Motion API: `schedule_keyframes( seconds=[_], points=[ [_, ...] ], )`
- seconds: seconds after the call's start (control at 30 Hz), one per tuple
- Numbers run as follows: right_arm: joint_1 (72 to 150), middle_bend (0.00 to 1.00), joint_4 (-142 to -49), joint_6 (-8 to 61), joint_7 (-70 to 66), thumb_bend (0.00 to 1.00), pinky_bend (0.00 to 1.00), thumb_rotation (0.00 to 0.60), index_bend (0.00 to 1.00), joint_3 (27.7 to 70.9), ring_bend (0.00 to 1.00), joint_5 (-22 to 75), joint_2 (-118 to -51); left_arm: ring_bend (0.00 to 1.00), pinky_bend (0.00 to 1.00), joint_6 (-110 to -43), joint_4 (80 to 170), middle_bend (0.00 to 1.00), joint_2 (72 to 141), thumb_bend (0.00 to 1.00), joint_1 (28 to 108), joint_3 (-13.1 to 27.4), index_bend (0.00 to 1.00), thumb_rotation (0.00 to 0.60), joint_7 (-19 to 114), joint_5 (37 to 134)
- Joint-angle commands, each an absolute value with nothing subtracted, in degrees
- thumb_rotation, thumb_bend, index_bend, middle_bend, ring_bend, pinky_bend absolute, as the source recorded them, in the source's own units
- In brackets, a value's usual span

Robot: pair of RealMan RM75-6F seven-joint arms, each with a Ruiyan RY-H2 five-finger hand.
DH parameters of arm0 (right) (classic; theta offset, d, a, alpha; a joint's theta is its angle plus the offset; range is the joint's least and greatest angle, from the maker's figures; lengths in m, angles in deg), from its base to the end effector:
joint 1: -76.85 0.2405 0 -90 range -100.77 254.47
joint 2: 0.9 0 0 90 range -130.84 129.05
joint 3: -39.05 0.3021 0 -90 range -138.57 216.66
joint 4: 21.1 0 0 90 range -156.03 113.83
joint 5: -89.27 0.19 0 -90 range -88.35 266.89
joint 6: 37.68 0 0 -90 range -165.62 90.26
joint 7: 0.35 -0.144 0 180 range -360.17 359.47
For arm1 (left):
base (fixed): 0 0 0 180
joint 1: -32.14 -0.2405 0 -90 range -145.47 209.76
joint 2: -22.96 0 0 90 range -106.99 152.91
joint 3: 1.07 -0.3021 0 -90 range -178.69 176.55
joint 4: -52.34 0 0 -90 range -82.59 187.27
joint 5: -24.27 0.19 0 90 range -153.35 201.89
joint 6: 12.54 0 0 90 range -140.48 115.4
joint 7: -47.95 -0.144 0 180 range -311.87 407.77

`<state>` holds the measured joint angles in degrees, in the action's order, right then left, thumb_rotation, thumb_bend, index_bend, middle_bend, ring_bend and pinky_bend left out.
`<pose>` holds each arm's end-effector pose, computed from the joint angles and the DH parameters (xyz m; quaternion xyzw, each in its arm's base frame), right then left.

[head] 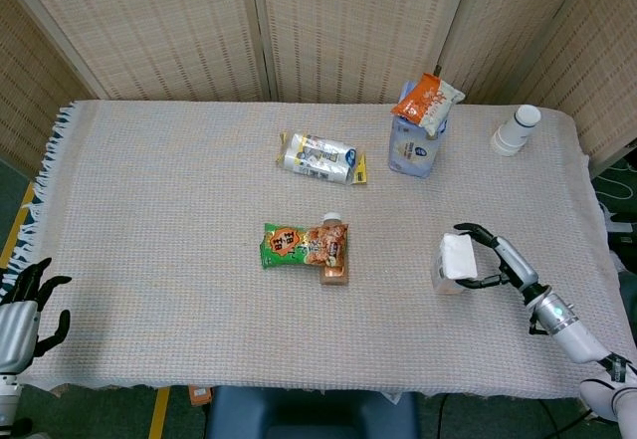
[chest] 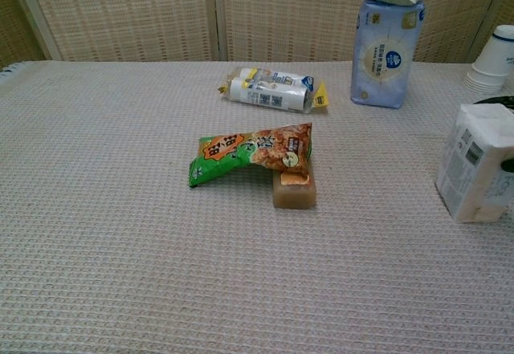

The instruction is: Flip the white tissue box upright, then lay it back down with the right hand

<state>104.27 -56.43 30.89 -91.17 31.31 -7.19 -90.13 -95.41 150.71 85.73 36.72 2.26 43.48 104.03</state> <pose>-0.3868 -0.3262 0.0780 0.4952 -0.6801 0.4934 0.2211 -0.3426 0.1805 0.1978 -0.5698 -0.4245 -0.3607 0.6042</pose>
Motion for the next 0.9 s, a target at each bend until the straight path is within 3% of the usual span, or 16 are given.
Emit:
schedule_keyframes(
  seconds=[0.03, 0.13, 0.3, 0.6, 0.9],
  points=[
    [104.4, 0.20, -58.0, 30.5, -90.3, 0.12, 0.00, 0.600, 0.09, 31.3, 0.07, -7.0, -89.1, 0.00, 0.25, -95.4, 150.7, 0.00, 85.8, 0.48, 36.7, 2.2, 0.27, 0.600, 43.4, 104.0],
    [104.6, 0.12, -58.9, 30.0, -89.2, 0.10, 0.00, 0.600, 0.01, 31.1, 0.03, -7.0, -88.3, 0.00, 0.25, -95.3, 150.7, 0.00, 85.8, 0.49, 36.8, 2.3, 0.27, 0.600, 43.2, 104.0],
    [105.0, 0.04, -60.6, 29.4, -87.7, 0.05, 0.00, 0.600, 0.00, 31.0, 0.00, -6.9, -87.3, 0.00, 0.25, -95.4, 150.7, 0.00, 85.8, 0.49, 36.7, 2.3, 0.27, 0.600, 43.2, 103.9],
    [105.0, 0.01, -65.8, 31.0, -85.3, 0.04, 0.00, 0.600, 0.00, 31.5, 0.00, -6.5, -82.7, 0.00, 0.25, -95.8, 151.0, 0.00, 85.6, 0.48, 36.6, 2.4, 0.27, 0.600, 43.7, 104.0],
    [105.9, 0.00, -79.5, 31.6, -79.8, 0.04, 0.00, 0.600, 0.00, 31.3, 0.00, -7.2, -71.7, 0.00, 0.25, -96.0, 151.3, 0.00, 85.3, 0.48, 36.5, 2.3, 0.27, 0.600, 44.0, 104.5]
  ],
)
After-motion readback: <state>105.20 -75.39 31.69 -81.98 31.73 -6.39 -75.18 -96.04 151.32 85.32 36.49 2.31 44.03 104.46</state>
